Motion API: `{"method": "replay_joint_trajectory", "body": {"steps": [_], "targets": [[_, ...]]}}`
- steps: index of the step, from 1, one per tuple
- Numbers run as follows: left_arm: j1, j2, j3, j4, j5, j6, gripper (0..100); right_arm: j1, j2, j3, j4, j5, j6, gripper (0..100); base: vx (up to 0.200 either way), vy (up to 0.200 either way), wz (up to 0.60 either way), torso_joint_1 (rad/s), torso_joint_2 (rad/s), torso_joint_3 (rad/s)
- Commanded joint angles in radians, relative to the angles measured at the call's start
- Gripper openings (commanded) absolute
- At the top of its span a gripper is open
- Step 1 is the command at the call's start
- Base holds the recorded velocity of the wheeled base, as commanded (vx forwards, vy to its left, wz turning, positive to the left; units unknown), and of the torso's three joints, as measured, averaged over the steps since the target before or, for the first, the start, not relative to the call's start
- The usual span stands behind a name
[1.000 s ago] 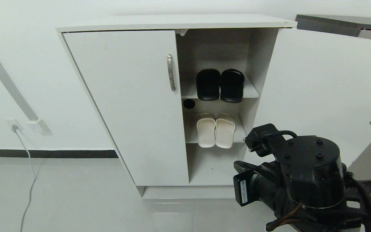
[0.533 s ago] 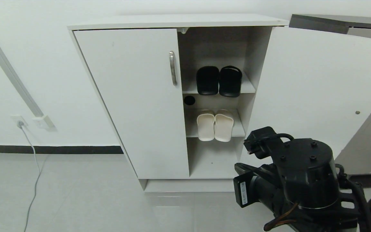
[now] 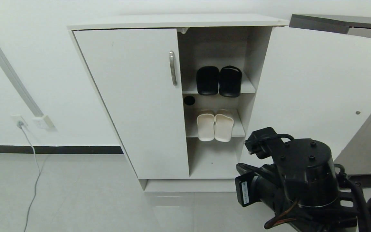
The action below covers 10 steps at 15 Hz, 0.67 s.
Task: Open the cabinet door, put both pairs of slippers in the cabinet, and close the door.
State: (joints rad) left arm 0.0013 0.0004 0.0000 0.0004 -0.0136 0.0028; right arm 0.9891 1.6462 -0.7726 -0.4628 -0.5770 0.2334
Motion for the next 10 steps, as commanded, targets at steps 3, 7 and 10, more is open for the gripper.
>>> {"method": "replay_joint_trajectory", "body": {"steps": [3, 7, 10], "targets": [[0.000, 0.001, 0.000, 0.000, 0.000, 0.000, 0, -0.023, 0.003, -0.005, 0.000, 0.000, 0.000, 0, 0.000, 0.000, 0.00, -0.004, -0.06, -0.068], [0.000, 0.001, 0.000, 0.000, 0.000, 0.000, 0, -0.021, -0.003, -0.002, 0.000, -0.001, 0.001, 0, 0.000, 0.000, 0.00, 0.019, -0.30, -0.352], [0.000, 0.001, 0.000, 0.000, 0.000, 0.000, 0, -0.023, -0.003, -0.005, -0.002, -0.001, 0.004, 0, 0.000, 0.000, 0.00, 0.054, -0.51, -0.364]]}}
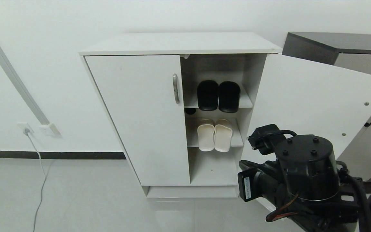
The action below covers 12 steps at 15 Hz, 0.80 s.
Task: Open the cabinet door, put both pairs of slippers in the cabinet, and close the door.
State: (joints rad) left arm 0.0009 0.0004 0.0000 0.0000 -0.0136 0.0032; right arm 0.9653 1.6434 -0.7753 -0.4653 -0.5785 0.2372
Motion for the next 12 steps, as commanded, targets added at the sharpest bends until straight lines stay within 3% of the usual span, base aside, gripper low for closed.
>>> {"method": "replay_joint_trajectory", "body": {"steps": [1, 4, 12], "targets": [[0.001, 0.001, 0.000, 0.000, 0.000, 0.000, 0, -0.004, 0.007, -0.004, -0.013, 0.000, 0.004, 0, 0.000, 0.000, 0.00, 0.105, -0.46, -0.369], [0.001, 0.001, 0.000, 0.000, 0.000, 0.000, 0, -0.022, 0.042, 0.007, -0.128, -0.003, -0.006, 0, 0.000, 0.000, 0.00, 0.136, -0.47, -0.349], [0.001, 0.001, 0.000, 0.000, 0.000, 0.000, 0, -0.022, 0.042, 0.018, -0.131, -0.003, -0.019, 0, 0.000, 0.000, 0.00, 0.160, -0.48, -0.322]]}}
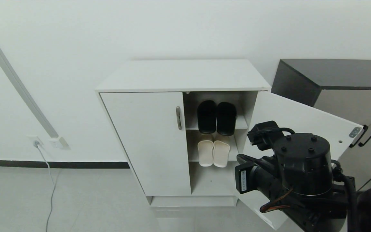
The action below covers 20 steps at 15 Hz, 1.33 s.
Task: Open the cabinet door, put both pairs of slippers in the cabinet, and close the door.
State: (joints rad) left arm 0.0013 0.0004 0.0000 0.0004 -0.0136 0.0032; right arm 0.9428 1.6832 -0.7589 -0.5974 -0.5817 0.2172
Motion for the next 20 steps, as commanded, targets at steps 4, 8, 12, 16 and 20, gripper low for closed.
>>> {"method": "replay_joint_trajectory", "body": {"steps": [4, 8, 12, 16, 20], "targets": [[0.000, 0.001, 0.000, 0.001, 0.000, 0.000, 0, 0.001, 0.000, 0.012, -0.001, 0.000, 0.001, 0, 0.000, 0.000, 0.00, 0.198, -0.51, -0.315], [0.000, 0.001, 0.000, 0.000, 0.000, 0.000, 0, 0.001, 0.015, 0.015, -0.001, 0.002, 0.002, 0, 0.000, 0.000, 0.00, 0.225, -0.54, -0.318], [0.000, 0.001, 0.000, 0.000, 0.000, 0.000, 0, -0.001, 0.027, 0.015, -0.002, 0.002, 0.002, 0, 0.000, 0.000, 0.00, 0.257, -0.59, -0.333], [0.000, 0.001, 0.000, 0.001, -0.005, 0.018, 0, -0.025, 0.036, 0.013, -0.002, 0.003, 0.001, 0, 0.000, 0.000, 0.00, 0.242, -0.52, -0.298], [0.000, 0.000, 0.000, 0.001, -0.002, 0.004, 0, -0.027, 0.038, 0.015, -0.002, 0.003, -0.001, 0, 0.000, 0.000, 0.00, 0.028, -0.06, -0.030]]}}
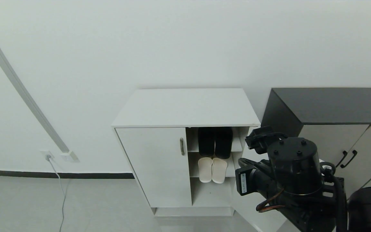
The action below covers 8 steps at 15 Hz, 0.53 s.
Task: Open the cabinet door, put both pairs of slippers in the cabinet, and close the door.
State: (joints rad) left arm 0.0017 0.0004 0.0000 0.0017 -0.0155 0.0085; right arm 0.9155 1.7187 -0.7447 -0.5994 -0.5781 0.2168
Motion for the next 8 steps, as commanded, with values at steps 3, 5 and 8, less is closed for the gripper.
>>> {"method": "replay_joint_trajectory", "body": {"steps": [3, 5, 8], "targets": [[0.000, 0.001, 0.000, 0.000, 0.000, -0.002, 0, 0.000, 0.001, 0.001, 0.001, 0.000, -0.001, 0, 0.000, 0.000, 0.00, 0.000, 0.00, 0.000], [0.000, 0.001, 0.000, 0.000, 0.000, -0.001, 0, 0.000, -0.002, 0.001, 0.001, 0.000, -0.001, 0, 0.000, 0.000, -0.60, 0.000, 0.00, 0.002], [0.000, 0.001, 0.000, 0.000, -0.001, -0.001, 0, -0.009, -0.004, 0.001, 0.001, 0.000, -0.001, 0, 0.000, 0.000, -0.60, 0.001, 0.00, 0.002]]}}
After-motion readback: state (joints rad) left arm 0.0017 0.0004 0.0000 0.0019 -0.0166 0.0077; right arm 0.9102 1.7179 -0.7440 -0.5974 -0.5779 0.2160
